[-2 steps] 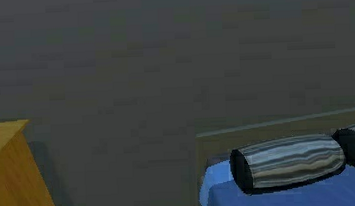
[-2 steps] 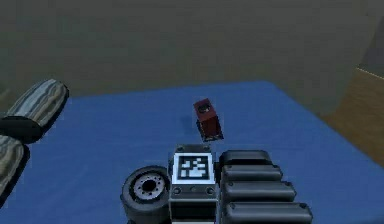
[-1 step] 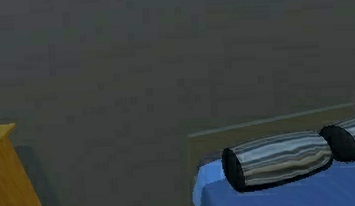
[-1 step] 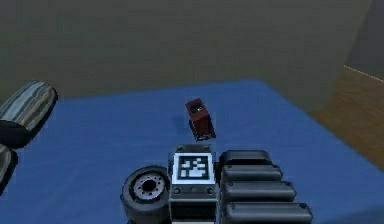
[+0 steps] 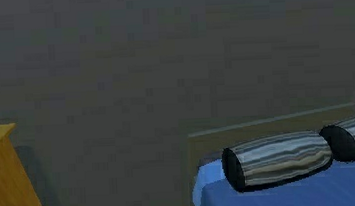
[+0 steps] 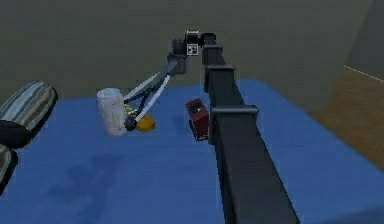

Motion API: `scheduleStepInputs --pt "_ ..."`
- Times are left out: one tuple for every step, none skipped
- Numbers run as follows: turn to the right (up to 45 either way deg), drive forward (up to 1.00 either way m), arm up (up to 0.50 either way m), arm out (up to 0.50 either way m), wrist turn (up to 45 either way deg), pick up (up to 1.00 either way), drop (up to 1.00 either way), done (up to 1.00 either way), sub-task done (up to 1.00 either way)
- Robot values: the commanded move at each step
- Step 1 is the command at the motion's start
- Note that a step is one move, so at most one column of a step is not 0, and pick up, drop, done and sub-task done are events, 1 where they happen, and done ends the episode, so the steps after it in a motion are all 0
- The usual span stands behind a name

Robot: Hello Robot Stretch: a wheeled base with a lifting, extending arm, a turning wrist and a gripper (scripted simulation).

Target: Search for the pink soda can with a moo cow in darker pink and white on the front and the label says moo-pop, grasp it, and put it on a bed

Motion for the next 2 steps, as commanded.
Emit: scheduleStepInputs --pt "0.0 0.00 0.00 0.00 45.0 0.00 0.00 0.00 0.00" --pt "0.0 0.00 0.00 0.00 45.0 0.00 0.00 0.00 0.00"
